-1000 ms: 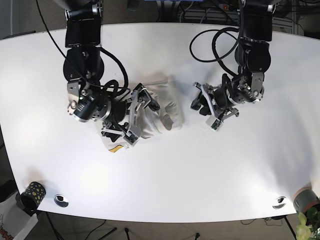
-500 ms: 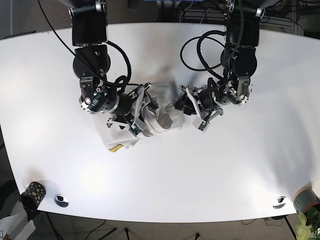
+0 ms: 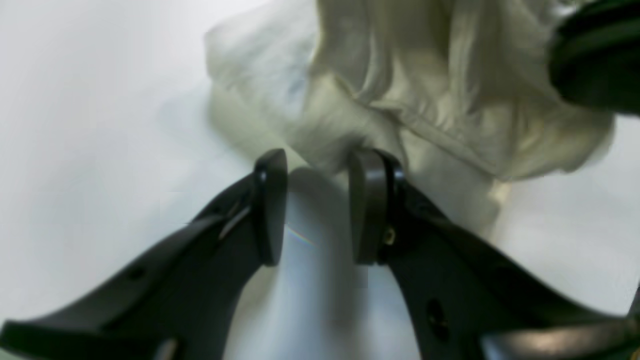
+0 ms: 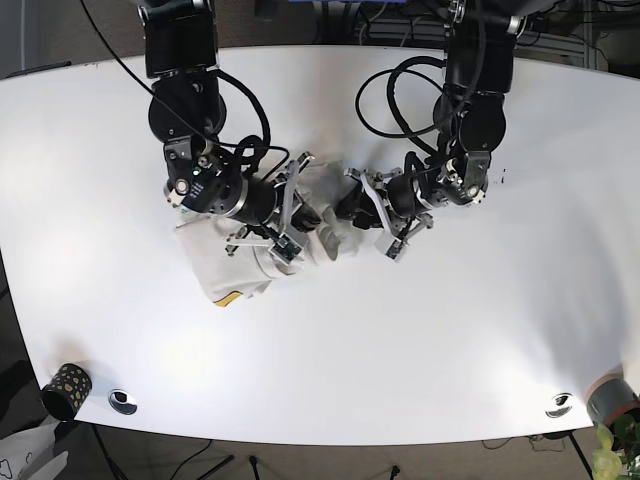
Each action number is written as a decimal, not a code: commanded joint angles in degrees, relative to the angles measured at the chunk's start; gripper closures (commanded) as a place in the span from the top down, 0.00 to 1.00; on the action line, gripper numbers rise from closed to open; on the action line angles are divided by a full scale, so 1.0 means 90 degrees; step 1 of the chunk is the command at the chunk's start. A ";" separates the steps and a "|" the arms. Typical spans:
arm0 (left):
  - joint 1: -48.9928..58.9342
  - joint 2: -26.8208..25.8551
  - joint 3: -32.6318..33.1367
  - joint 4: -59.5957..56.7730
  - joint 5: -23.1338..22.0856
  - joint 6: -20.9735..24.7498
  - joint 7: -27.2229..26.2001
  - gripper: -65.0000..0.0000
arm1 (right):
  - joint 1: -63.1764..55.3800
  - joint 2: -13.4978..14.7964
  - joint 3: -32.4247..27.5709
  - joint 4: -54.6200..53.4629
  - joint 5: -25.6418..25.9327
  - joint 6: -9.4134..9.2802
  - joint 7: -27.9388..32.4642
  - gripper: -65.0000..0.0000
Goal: Fold the T-shirt properly
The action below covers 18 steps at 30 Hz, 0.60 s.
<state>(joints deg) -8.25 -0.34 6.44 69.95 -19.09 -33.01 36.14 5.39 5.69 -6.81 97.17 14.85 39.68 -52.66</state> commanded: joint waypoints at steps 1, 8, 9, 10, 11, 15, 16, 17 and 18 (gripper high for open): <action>-0.0075 0.0023 0.0013 0.0056 -0.0013 -0.0029 0.0033 0.30 | 0.0080 -0.0012 -0.0069 0.0315 0.0113 0.0035 0.0035 0.05; -0.0075 0.0023 -0.0027 0.0096 -0.0023 -0.0039 0.0033 0.29 | 0.0041 -0.0315 -0.0069 0.0413 0.0113 0.0035 -0.0190 0.05; -0.0075 0.0023 -0.0027 0.0115 -0.0023 -0.0039 0.0033 0.29 | 0.0041 -0.0315 -0.0059 0.0422 0.0113 0.0035 -0.0190 0.05; -0.0075 0.0023 -0.0027 0.0125 -0.0023 -0.0039 0.0033 0.29 | 0.0041 -0.0325 -0.0049 0.0452 0.0113 0.0035 -0.0190 0.05; -0.0075 0.0023 -0.0027 0.0135 -0.0023 -0.0039 0.0033 0.29 | 0.0041 -0.0325 -0.0040 0.0471 0.0113 0.0035 -0.0190 0.05; -0.0036 -0.0016 -0.0046 0.0359 -0.0023 -0.0039 0.0033 0.29 | 0.0061 -0.0276 -0.0040 0.0706 0.0045 0.0035 -0.0190 0.10; -0.0036 -0.0026 -0.0046 0.0437 -0.0023 -0.0039 0.0033 0.29 | 0.0061 -0.0266 -0.0030 0.0745 0.0045 0.0035 -0.0190 0.18; -0.0026 -0.0026 -0.0046 0.0477 -0.0023 -0.0039 0.0043 0.29 | 0.0061 -0.0257 -0.0030 0.0755 0.0045 0.0035 -0.0190 0.24; -0.0026 -0.0026 -0.0046 0.0496 -0.0023 -0.0039 0.0053 0.29 | 0.0061 -0.0217 0.0029 0.0755 0.0045 0.0035 -0.0190 0.34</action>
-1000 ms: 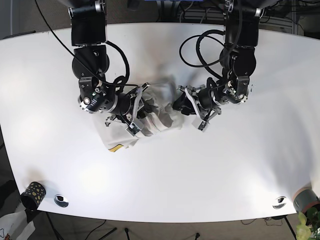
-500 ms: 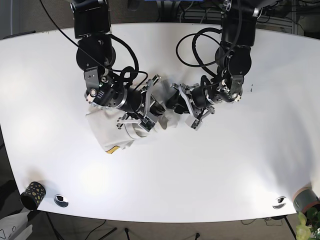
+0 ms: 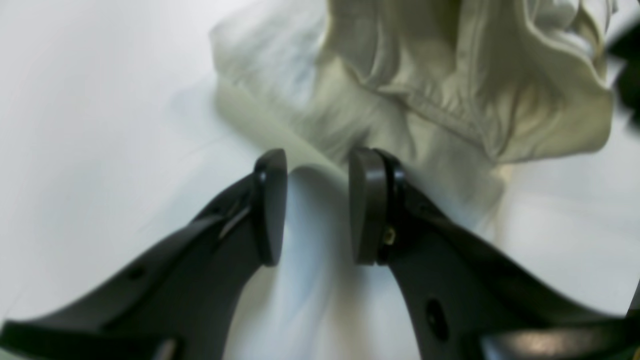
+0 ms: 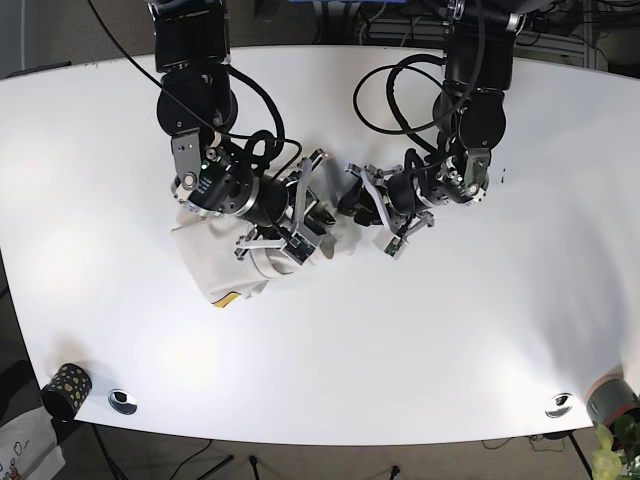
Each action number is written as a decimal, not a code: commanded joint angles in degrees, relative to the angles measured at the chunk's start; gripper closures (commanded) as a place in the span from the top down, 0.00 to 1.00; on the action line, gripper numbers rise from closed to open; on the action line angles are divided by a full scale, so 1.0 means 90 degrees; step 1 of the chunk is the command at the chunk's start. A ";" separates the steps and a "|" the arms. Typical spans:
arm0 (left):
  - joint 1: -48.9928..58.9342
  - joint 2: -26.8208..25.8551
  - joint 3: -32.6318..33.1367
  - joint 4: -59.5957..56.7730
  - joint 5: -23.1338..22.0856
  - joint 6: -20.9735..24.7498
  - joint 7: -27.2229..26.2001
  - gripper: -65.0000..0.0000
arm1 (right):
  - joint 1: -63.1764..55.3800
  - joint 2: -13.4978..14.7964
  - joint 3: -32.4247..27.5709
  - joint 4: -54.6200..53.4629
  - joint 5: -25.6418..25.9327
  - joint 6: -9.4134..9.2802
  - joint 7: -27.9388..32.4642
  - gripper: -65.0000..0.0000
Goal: Fold the T-shirt properly
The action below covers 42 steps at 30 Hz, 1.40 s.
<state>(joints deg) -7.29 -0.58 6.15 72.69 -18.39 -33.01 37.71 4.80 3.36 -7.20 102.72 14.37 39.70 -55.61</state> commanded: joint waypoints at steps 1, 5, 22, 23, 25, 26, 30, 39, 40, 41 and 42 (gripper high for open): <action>-0.0133 0.0001 -0.0015 0.0212 -0.0100 -0.0039 -0.0122 0.29 | 0.0117 0.0072 0.0151 0.0138 0.0127 0.0033 0.0138 0.46; -0.0133 0.0001 -0.0015 0.0212 -0.0100 -0.0039 -0.0122 0.29 | 0.0117 0.0101 0.0366 0.0099 0.0108 0.0033 0.0167 0.65; -0.0152 0.0020 0.0210 0.0183 -0.0100 -0.0048 -0.0122 0.18 | 0.0341 0.0228 0.0405 -0.2236 0.0098 0.0033 0.1857 0.46; -0.0152 0.0011 0.0288 0.0183 -0.0100 -0.0048 -0.0122 0.18 | 0.0341 0.0257 0.0405 -0.2353 0.0098 0.0033 0.2004 0.42; -0.0152 0.0011 0.0396 0.0183 -0.0100 -0.0048 -0.0122 0.18 | 0.0341 0.0257 0.0395 -0.2539 0.0098 0.0033 0.2219 0.40; -0.0152 0.0011 0.0415 0.0183 -0.0100 -0.0048 -0.0122 0.18 | 0.0361 0.0257 0.0414 -0.2588 0.0098 0.0033 0.2287 0.39; -0.0133 0.0011 0.0425 0.0212 -0.0100 -0.0048 -0.0112 0.18 | 0.0400 0.0267 0.0434 -0.2373 0.0108 0.0033 0.2121 0.48; -0.0133 0.0001 0.0415 0.0183 -0.0100 -0.0048 -0.0112 0.18 | 0.0243 0.0345 0.0737 -0.1161 0.0088 0.0033 0.1545 0.77; -0.0133 0.0001 0.0405 0.0183 -0.0100 -0.0048 -0.0112 0.18 | 0.0243 0.0423 0.0717 -0.1074 0.0078 0.0033 0.1545 0.78; -0.0133 0.0001 0.0405 0.0183 -0.0100 -0.0048 -0.0112 0.18 | 0.0243 0.0472 0.0659 -0.1025 0.0020 0.0033 0.1545 0.77; -0.0133 0.0001 0.0405 0.0183 -0.0100 -0.0048 -0.0112 0.18 | 0.0243 0.0492 0.0522 -0.0976 -0.0117 0.0033 0.1545 0.77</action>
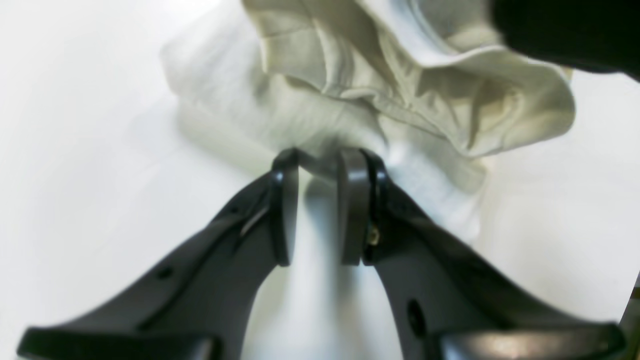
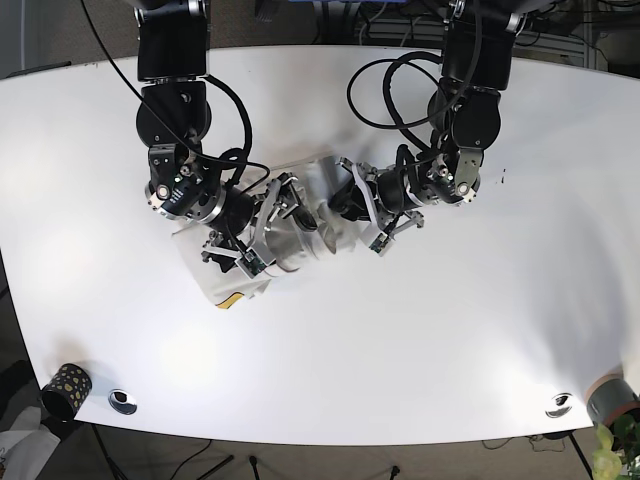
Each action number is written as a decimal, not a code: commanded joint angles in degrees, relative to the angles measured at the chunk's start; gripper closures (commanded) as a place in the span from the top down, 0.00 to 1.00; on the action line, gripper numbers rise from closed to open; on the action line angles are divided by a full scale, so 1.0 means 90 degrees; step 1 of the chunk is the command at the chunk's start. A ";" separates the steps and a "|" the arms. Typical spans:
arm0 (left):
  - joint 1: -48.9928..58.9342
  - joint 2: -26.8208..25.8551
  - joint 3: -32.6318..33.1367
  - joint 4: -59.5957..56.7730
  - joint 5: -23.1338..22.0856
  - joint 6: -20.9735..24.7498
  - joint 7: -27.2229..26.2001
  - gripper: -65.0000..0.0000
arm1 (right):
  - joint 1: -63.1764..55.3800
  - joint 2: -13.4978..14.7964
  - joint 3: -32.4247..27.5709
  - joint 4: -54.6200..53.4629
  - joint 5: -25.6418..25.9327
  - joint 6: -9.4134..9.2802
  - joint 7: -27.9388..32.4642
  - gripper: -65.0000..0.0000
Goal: Fold the T-shirt properly
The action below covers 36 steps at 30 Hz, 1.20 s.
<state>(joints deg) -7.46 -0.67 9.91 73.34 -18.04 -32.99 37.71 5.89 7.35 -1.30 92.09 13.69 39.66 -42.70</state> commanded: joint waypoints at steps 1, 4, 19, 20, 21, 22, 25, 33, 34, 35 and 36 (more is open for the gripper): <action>-0.0113 0.0011 -0.0022 0.0110 -0.0139 -0.0051 -0.0112 0.18 | 0.0112 0.0047 -0.0251 0.0243 -0.0257 0.0038 0.0129 0.77; -0.0123 0.0011 -0.0022 0.0100 -0.0130 -0.0051 -0.0122 0.18 | 0.0112 -0.0002 -0.0407 0.0302 -0.0891 0.0038 0.0148 0.77; -0.0143 -0.0165 -0.0042 0.0100 -0.0130 -0.0051 -0.0132 0.18 | 0.0122 -0.0451 -0.0476 -0.0313 -0.2806 0.0038 0.1408 0.77; -0.0143 -0.0165 -0.0042 0.0100 -0.0130 -0.0051 -0.0132 0.18 | 0.0112 -0.0451 -0.0466 -0.0343 -0.2865 0.0038 0.1487 0.77; -0.0143 -0.0175 -0.0042 0.0100 -0.0130 -0.0051 -0.0132 0.18 | 0.0093 -0.0451 -0.0466 -0.0362 -0.2913 0.0038 0.1526 0.76; -0.0152 -0.0175 -0.0042 0.0100 -0.0130 -0.0051 -0.0132 0.18 | 0.0054 -0.0441 -0.0466 -0.0411 -0.2962 0.0038 0.1574 0.73; -0.0152 -0.0175 -0.0042 0.0100 -0.0130 -0.0051 -0.0132 0.18 | -0.0015 -0.0422 -0.0466 -0.0557 -0.3050 0.0038 0.1809 0.58; -0.0152 -0.0136 -0.0012 0.0100 -0.0130 -0.0051 -0.0132 0.18 | -0.0024 -0.0412 -0.0456 -0.0899 -0.3031 0.0038 0.1975 0.17; -0.0152 -0.0126 -0.0002 0.0100 -0.0130 -0.0051 -0.0132 0.18 | -0.0044 -0.0412 -0.0456 -0.0880 -0.3031 0.0038 0.1975 0.11; -0.0152 -0.0126 -0.0002 0.0100 -0.0130 -0.0051 -0.0132 0.18 | -0.0054 -0.0412 -0.0456 -0.0851 -0.3031 0.0038 0.1975 0.06; -0.0152 -0.0116 -0.0002 0.0090 -0.0130 -0.0051 -0.0132 0.18 | -0.0064 -0.0412 -0.0456 -0.0753 -0.3031 0.0038 0.1975 0.01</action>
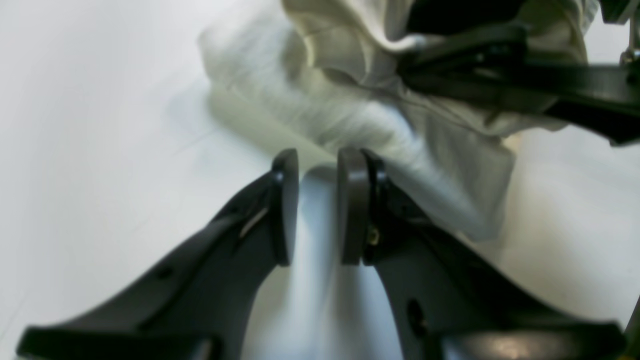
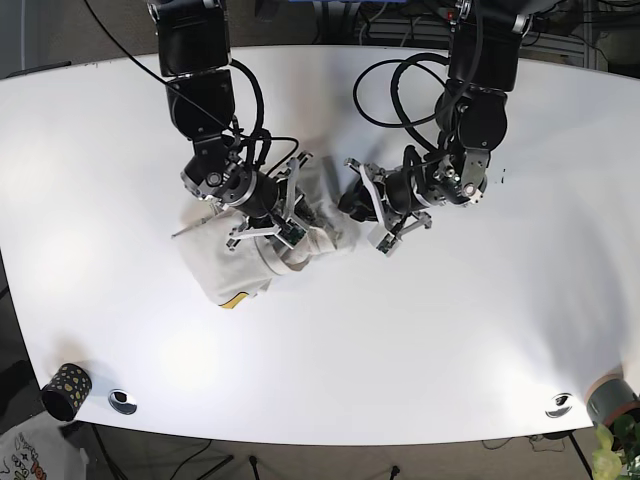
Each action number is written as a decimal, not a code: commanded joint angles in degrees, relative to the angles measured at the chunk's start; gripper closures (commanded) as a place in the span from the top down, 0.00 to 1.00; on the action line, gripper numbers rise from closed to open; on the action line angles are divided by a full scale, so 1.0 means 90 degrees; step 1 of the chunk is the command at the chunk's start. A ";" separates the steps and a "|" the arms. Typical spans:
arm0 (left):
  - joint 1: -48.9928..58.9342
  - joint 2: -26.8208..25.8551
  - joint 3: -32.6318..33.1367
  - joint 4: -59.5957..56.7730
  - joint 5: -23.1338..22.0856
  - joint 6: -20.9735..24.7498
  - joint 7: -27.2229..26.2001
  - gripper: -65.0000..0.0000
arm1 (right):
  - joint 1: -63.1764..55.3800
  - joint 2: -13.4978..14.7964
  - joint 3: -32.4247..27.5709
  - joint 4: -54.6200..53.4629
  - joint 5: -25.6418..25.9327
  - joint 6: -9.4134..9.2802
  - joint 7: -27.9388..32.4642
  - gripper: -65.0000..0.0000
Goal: Fold the T-shirt properly
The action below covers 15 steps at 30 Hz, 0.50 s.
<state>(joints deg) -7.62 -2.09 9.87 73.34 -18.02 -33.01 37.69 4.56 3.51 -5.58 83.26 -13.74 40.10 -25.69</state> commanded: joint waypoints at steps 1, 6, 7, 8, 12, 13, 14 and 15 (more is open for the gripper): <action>-0.0135 0.0051 0.0012 0.0090 -0.0132 -0.0048 -0.0129 0.18 | 0.0065 0.0016 0.0020 0.0336 0.0007 -0.0011 0.0086 0.00; -0.0135 0.0208 0.0012 0.0081 -0.0112 -0.0048 -0.0129 0.18 | -0.0121 -0.0004 0.0010 0.0766 -0.0012 -0.0011 0.0056 0.00; -0.0135 0.0208 0.0012 0.0032 -0.0112 -0.0048 -0.0129 0.18 | -0.0140 -0.0014 0.0000 0.0883 -0.0012 -0.0011 0.0046 0.00; -0.0135 0.0217 0.0012 -0.0046 -0.0112 -0.0048 -0.0129 0.18 | -0.0160 -0.0014 0.0000 0.0961 -0.0012 -0.0011 0.0046 0.00; -0.0243 0.0295 0.0012 -0.0330 -0.0142 -0.0039 -0.0159 0.18 | -0.0404 -0.0033 -0.0019 0.1361 -0.0012 -0.0011 -0.0090 0.00; -0.0292 0.0354 0.0002 -0.0388 -0.0142 -0.0039 -0.0198 0.18 | -0.0433 -0.0033 -0.0029 0.1459 -0.0002 -0.0011 -0.0178 0.00; -0.0331 0.0422 0.0002 -0.0457 -0.0142 -0.0039 -0.0266 0.18 | -0.0453 -0.0043 -0.0039 0.1606 0.0037 -0.0011 -0.0305 0.00; -0.0340 0.0432 0.0002 -0.0506 -0.0142 -0.0039 -0.0315 0.18 | -0.0462 -0.0082 -0.0049 0.1684 0.0046 -0.0011 -0.0383 0.00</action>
<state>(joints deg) -9.32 0.51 9.72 68.95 -19.07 -33.23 36.36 -0.60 3.44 -5.74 95.68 -14.57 40.07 -29.21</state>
